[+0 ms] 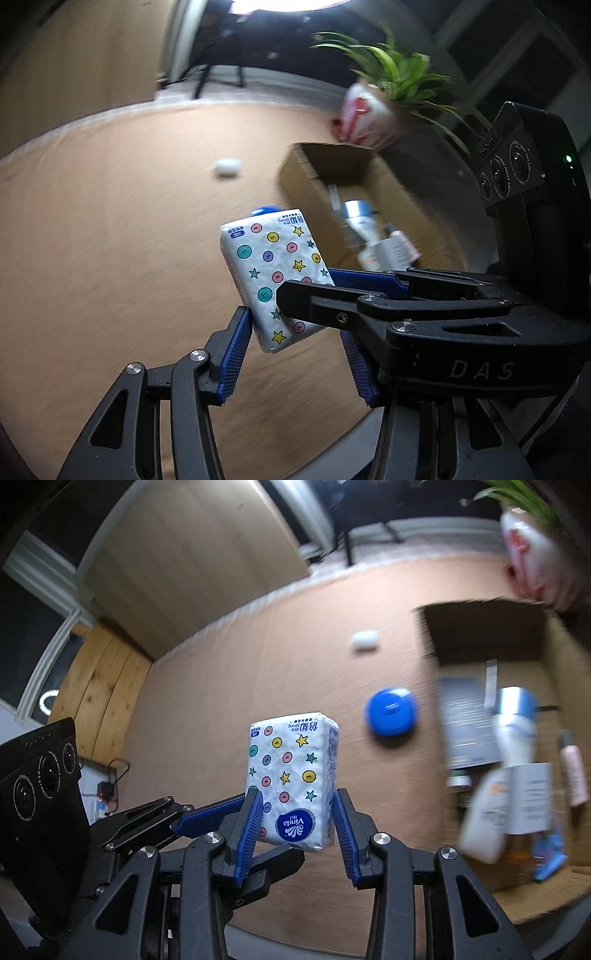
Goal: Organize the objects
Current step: 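Carry the tissue pack into the box with both tools and release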
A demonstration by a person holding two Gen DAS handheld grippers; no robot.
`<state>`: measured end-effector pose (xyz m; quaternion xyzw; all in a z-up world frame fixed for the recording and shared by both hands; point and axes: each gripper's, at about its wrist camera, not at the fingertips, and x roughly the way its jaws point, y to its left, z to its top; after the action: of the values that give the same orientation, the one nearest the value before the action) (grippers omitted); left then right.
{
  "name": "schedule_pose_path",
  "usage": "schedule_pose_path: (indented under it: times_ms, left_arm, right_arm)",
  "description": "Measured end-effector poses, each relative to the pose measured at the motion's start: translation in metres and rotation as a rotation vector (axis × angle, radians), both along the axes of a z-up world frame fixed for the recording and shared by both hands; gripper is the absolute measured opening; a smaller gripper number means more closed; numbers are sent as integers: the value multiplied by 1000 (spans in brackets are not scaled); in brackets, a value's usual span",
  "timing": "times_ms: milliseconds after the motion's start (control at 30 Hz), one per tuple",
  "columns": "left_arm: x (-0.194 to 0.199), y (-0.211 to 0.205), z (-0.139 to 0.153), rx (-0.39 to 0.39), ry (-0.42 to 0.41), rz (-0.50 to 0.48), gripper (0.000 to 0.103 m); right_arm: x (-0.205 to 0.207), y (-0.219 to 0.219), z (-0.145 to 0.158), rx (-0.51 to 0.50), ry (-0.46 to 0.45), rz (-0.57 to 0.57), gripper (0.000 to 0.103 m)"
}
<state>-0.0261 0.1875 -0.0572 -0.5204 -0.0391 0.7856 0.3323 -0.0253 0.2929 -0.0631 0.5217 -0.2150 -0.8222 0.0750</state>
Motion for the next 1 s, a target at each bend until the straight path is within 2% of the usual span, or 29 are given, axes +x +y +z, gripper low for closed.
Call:
schedule_pose_path:
  times_ms: [167,433,667,833,867,900,967,1000]
  left_arm:
    - [1,50,10,14,22,-86,52]
    - [8,116,11,17,23,-203,52]
    - [12,151,2,-3,20,-272,52]
    - [9,159,-5,-10,11,-295,54]
    - [9,159,-7,-15,4,-299,58]
    - [7,159,-9,-21,1,-298,63]
    - [6,156,-10,-34,8,-293,67]
    - [5,155,-11,-35,9,-290,67]
  right_arm:
    - [17,44,11,23,19,-87,36]
    - [38,93,9,33,11,-209,36]
    - [49,118,2,24,-4,-268,36]
    - [53,121,-1,25,-1,-289,36]
    - [53,121,-1,26,-1,-295,38]
    - [54,121,-1,28,-3,-299,46]
    - [54,120,-1,42,-1,-313,55]
    - [54,119,0,52,2,-316,55]
